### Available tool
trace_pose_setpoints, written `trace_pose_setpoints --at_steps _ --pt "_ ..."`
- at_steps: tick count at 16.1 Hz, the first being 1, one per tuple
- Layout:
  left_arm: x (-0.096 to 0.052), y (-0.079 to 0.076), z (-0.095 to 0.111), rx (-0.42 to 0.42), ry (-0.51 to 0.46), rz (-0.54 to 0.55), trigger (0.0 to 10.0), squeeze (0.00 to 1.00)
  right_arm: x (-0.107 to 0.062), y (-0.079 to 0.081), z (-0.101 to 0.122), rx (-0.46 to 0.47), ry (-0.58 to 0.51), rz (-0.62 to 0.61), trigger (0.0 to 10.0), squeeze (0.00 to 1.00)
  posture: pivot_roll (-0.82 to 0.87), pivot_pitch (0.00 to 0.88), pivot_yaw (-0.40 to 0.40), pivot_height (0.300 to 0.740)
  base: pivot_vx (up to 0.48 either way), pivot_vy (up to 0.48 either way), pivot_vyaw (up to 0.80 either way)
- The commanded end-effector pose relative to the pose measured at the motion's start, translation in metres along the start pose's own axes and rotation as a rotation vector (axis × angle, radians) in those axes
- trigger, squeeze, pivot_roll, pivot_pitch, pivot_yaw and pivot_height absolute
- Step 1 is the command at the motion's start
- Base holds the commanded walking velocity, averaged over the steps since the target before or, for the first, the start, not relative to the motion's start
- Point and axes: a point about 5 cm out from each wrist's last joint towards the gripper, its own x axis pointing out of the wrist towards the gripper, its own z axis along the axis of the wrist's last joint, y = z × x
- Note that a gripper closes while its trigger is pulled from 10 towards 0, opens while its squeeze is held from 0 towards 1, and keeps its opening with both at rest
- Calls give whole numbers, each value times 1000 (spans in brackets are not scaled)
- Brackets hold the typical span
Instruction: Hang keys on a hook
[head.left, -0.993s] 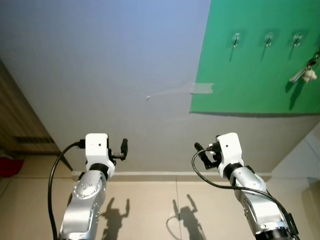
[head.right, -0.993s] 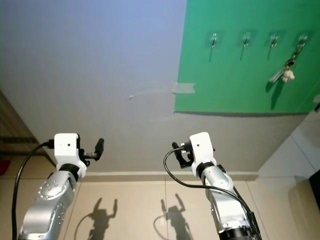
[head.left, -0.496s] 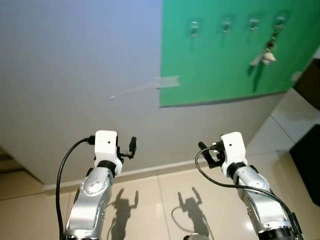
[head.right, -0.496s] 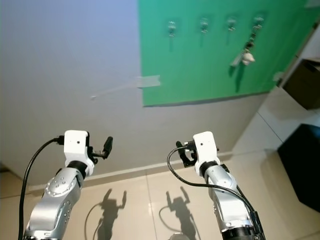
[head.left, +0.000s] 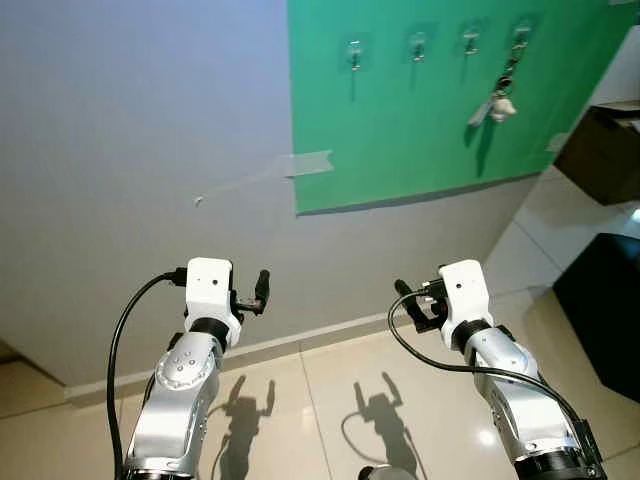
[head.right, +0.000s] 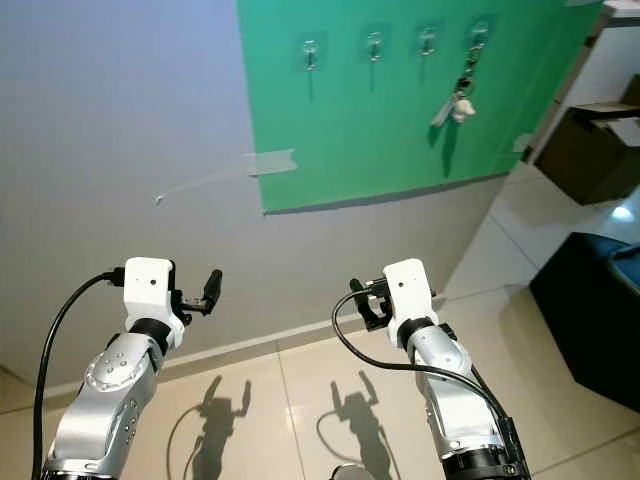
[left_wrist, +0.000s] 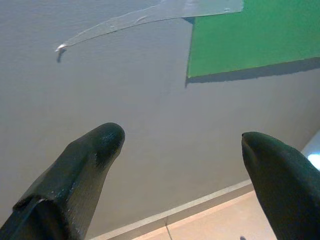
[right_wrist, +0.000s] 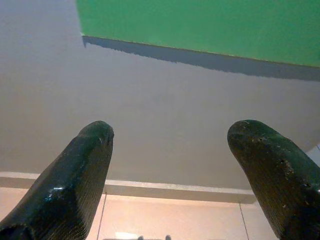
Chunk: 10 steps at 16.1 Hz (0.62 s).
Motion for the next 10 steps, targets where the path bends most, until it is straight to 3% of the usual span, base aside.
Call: trace_pose_setpoints --at_steps 1,10 --pt "-1 -1 3 2 -20 -14 10000 0 2 1 1 -6 -5 11 10000 0 -147 0 17 731 0 0 -563" --pt "1 1 12 12 -70 -63 10000 0 4 6 -1 -6 -5 20 10000 0 -139 0 16 731 0 0 -560"
